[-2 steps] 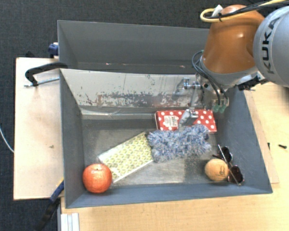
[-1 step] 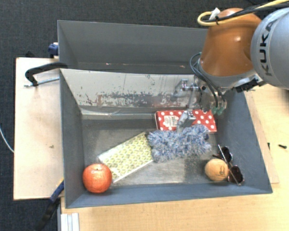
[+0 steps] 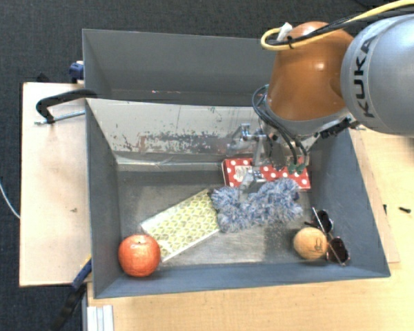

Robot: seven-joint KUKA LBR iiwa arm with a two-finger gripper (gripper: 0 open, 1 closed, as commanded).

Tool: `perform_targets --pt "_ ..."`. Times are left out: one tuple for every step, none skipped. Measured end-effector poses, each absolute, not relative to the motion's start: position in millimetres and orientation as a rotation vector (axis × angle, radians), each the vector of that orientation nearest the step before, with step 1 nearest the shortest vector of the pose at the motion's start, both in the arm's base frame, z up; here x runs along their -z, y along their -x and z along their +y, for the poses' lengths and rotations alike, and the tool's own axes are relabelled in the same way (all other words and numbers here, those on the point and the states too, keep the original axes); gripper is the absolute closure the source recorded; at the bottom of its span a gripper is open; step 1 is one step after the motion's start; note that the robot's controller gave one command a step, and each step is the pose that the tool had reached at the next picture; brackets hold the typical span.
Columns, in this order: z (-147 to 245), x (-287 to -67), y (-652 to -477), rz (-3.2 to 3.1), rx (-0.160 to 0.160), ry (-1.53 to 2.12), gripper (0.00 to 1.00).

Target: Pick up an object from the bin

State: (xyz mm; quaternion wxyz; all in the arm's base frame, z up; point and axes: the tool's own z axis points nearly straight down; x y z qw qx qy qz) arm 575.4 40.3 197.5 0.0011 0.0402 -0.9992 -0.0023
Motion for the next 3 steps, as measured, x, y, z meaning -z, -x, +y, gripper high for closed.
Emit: perform_targets --pt "127 -112 -584.4 -3.141 0.003 -0.102 1.0" --pt "127 -112 -584.4 -3.141 0.003 -0.102 1.0" --pt "120 -151 -569.5 -3.137 0.001 -0.04 1.0"
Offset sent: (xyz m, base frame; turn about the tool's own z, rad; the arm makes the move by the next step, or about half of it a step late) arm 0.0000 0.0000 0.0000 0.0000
